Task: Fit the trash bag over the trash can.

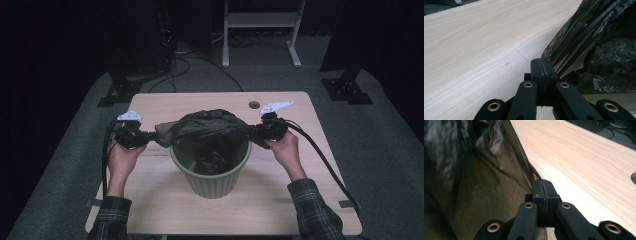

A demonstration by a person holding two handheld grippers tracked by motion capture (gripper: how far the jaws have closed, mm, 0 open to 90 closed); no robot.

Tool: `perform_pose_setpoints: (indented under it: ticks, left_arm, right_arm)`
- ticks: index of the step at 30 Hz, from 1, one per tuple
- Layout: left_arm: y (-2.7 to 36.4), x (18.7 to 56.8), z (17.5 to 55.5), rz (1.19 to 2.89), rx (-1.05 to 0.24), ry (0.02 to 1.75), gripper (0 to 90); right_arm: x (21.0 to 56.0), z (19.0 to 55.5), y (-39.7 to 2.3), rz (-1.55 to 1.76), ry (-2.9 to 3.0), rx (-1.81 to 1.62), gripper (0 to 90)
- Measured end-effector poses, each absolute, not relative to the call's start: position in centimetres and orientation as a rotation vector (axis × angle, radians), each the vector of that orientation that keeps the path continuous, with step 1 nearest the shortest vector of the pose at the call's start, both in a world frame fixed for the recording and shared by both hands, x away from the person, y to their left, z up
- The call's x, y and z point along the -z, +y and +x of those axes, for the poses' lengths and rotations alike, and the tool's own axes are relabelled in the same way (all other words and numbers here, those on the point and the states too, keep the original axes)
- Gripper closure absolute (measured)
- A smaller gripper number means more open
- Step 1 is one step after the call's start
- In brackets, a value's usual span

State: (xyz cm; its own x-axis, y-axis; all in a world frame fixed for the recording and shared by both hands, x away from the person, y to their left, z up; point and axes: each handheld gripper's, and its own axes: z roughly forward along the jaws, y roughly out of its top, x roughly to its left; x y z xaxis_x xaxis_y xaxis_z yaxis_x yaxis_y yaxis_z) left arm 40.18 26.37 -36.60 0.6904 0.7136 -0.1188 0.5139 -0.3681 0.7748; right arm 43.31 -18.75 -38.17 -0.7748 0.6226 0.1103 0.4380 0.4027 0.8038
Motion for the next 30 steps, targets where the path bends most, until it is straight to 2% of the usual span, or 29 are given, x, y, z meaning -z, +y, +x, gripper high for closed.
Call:
perform_pose_setpoints:
  ticks: [1, 3, 6, 13, 20, 23, 26, 29, 30]
  left_arm:
    - [26.4, 36.6, 40.1, 2.042, -0.292, 0.932, 90.0]
    - [26.4, 36.5, 40.1, 2.030, -0.284, 0.918, 90.0]
    - [26.4, 36.2, 40.0, 2.025, -0.286, 0.902, 90.0]
    - [26.6, 35.7, 39.9, 2.001, -0.288, 0.891, 90.0]
    - [26.3, 35.6, 39.9, 2.001, -0.288, 0.887, 90.0]
    - [26.2, 35.5, 39.9, 2.004, -0.290, 0.886, 90.0]
    - [26.3, 35.4, 39.8, 1.999, -0.289, 0.882, 90.0]
    - [26.4, 35.3, 39.7, 2.001, -0.291, 0.882, 90.0]
    - [26.4, 35.3, 39.7, 2.001, -0.292, 0.882, 90.0]
  right_arm:
    - [38.2, 43.2, -18.9, 0.943, 2.452, -1.317, 89.2]
    - [38.0, 43.0, -19.3, 0.941, 2.427, -1.345, 79.3]
    - [36.4, 42.3, -20.5, 0.931, 2.348, -1.417, 71.2]
    - [31.3, 39.8, -23.2, 0.814, 2.221, -1.623, 63.9]
    - [29.4, 38.0, -20.9, 0.596, 2.323, -1.786, 53.0]
    - [29.6, 37.9, -19.0, 0.544, 2.387, -1.750, 53.9]
    - [29.9, 38.0, -18.4, 0.541, 2.412, -1.736, 61.4]
    - [30.2, 38.1, -18.3, 0.540, 2.443, -1.700, 72.5]
    - [30.3, 38.1, -18.3, 0.537, 2.447, -1.697, 79.5]
